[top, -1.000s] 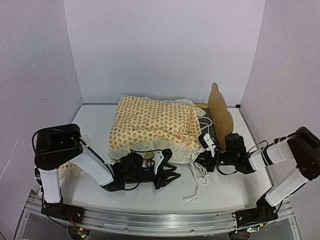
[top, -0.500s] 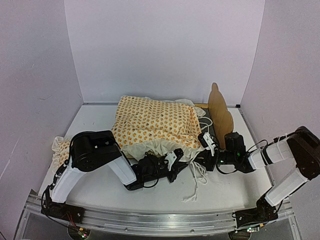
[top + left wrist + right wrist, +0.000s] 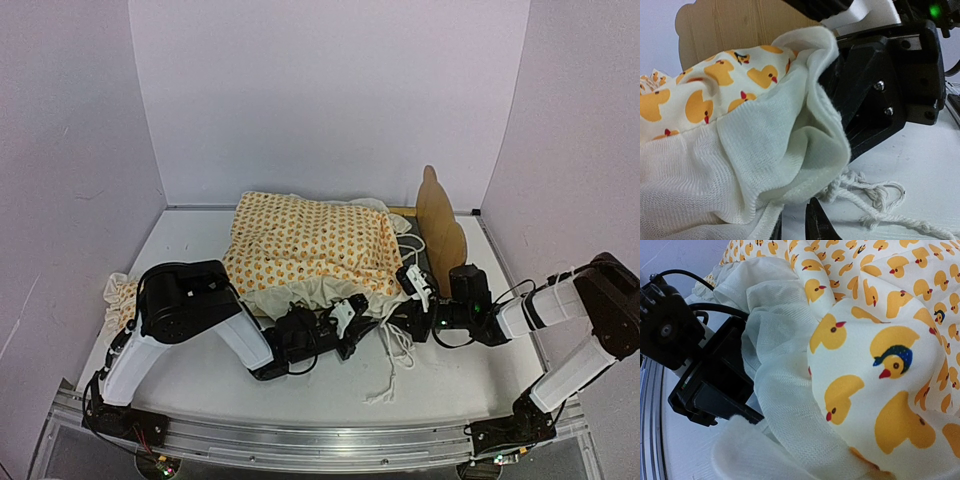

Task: Set up the pet bed

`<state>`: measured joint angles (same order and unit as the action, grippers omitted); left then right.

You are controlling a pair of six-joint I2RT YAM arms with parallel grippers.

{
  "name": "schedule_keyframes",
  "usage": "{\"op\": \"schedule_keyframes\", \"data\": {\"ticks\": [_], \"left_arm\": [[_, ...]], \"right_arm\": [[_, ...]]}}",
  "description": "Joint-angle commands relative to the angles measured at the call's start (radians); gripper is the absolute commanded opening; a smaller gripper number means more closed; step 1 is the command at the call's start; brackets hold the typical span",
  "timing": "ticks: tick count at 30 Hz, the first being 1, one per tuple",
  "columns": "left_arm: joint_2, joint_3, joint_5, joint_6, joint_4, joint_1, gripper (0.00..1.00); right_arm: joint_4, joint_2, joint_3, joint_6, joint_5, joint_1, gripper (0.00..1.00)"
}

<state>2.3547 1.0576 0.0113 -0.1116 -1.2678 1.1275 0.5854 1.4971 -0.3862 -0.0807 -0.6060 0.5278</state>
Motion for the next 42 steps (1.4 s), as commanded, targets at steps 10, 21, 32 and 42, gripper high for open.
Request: {"op": "schedule_keyframes", "data": {"ticks": [10, 21, 32, 42], "left_arm": [[-0.041, 0.029, 0.080, -0.123, -0.077, -0.008, 0.24], [-0.042, 0.064, 0.060, -0.141, -0.070, -0.011, 0.24], [-0.046, 0.062, 0.091, -0.143, -0.066, -0.011, 0.10], [-0.075, 0.037, 0.042, -0.102, -0.065, -0.010, 0.00]], "right_arm": [[0.033, -0.011, -0.045, 0.015, -0.040, -0.003, 0.00], [0.022, -0.010, -0.044, 0.016, -0.058, -0.002, 0.00], [0.019, -0.003, -0.042, 0.027, -0.079, -0.002, 0.00], [-0.189, -0.100, -0.060, 0.073, 0.011, -0.002, 0.00]]}}
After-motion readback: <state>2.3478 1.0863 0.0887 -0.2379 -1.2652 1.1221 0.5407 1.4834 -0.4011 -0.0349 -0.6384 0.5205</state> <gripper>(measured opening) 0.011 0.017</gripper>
